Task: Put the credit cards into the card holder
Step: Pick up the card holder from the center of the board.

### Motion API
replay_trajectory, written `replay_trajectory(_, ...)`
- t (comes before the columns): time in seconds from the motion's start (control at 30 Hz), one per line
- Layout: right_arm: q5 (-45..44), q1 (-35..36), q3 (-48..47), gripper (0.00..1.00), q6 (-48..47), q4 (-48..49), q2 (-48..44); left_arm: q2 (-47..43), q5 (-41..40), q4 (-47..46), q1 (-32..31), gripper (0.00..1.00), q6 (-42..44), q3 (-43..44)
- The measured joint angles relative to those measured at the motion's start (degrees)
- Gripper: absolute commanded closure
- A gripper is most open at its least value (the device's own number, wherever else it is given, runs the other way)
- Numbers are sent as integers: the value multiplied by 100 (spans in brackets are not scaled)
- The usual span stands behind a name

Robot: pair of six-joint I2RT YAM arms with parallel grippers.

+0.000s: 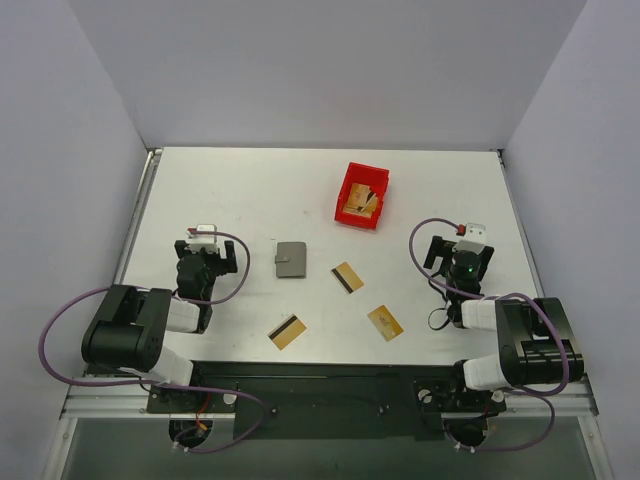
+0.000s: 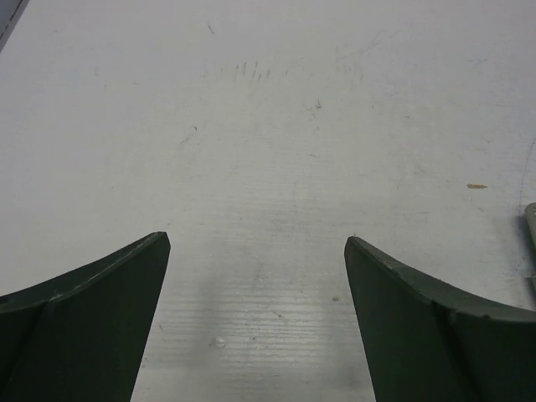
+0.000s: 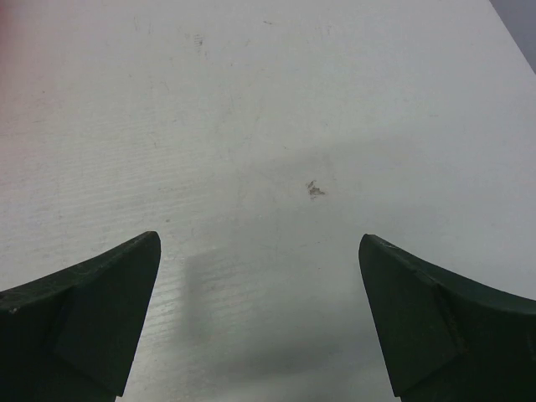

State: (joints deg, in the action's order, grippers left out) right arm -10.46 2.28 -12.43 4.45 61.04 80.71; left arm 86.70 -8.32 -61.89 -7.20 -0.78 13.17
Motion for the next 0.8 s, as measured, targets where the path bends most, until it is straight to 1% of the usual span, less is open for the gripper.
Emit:
replay_trajectory(0.67,-24,24,0,0,-7,-33,-20,0,0,0,0,3,0,0)
replay_trajectory(0.7,-61,66,-31,0,-11,-203,-85,0,0,0,0,3,0,0)
replay_trajectory(0.8,-227,205,-376,0,-81,-1202,-505,0,-48,0,-15,3,0,0)
